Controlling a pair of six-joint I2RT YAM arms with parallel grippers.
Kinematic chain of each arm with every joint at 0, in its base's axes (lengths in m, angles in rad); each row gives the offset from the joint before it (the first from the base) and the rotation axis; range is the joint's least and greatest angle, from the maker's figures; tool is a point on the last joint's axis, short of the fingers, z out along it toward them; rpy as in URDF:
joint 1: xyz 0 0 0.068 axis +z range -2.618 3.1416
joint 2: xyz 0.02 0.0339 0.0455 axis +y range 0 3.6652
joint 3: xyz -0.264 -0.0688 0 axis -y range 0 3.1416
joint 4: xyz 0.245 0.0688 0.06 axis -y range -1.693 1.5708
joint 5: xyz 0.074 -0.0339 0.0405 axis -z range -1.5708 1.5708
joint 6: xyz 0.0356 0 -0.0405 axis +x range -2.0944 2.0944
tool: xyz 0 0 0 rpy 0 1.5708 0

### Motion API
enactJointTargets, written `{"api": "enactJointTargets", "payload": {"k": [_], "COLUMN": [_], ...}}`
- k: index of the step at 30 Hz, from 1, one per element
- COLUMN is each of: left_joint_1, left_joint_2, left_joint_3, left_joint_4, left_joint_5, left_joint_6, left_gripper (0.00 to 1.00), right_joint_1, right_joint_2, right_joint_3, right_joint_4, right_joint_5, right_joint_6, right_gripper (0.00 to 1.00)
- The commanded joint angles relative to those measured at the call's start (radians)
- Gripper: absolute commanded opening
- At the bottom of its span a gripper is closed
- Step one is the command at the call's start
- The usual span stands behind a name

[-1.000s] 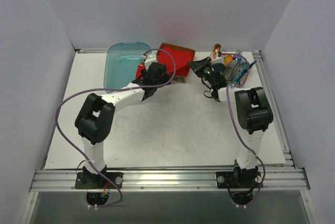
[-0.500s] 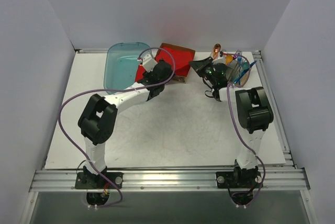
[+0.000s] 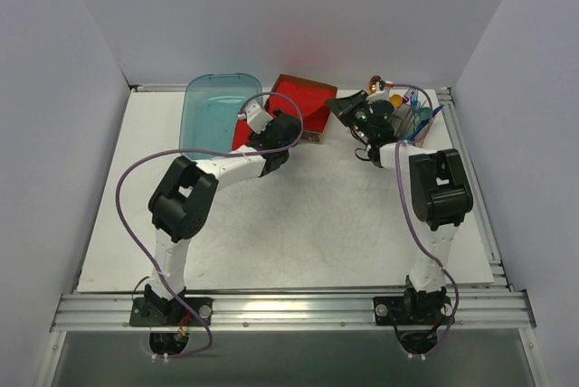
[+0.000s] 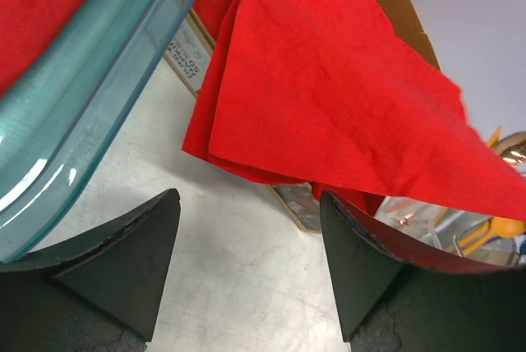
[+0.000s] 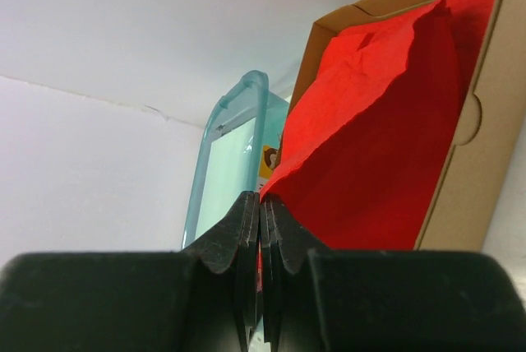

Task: Place the utensils on the paper napkin and roll it up
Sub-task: Pick up the napkin from the container.

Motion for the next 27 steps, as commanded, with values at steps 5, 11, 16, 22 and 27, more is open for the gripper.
{"api": "enactJointTargets", "payload": {"k": [5,11,16,22,27], "left_joint_1": [0.000,0.000,-0.003,-0.013,-0.021], "left_joint_2": [0.071,0.086,0.053,0.000,-0.026], "left_joint_3": [0.063,0.035,-0.072,-0.176,-0.229], "left_joint_4": [0.100,0.186,0.369,0.485,0.543], "left_joint_5": [-0.089,-0.149,-0.141,-0.164,-0.195], "left_joint_6": [-0.015,-0.026,0.023,0.052,0.058], "left_gripper": [0.77,0.77,0.76,0.72,0.77], "right_joint_1": [-0.005,-0.004,-0.003,-0.003,-0.003], "right_joint_2": [-0.003,0.015,0.017,0.031,0.041], "right_joint_3": [0.060,0.035,0.029,0.048,0.049], "right_joint_4": [-0.027,0.023,0.012,-0.033,-0.058], "right_joint_5": [-0.044,-0.062,-0.067,-0.067,-0.066], "right_joint_6": [0.030,0.084,0.090,0.093,0.102], "right_gripper": [0.00,0.00,0.00,0.00,0.00]}}
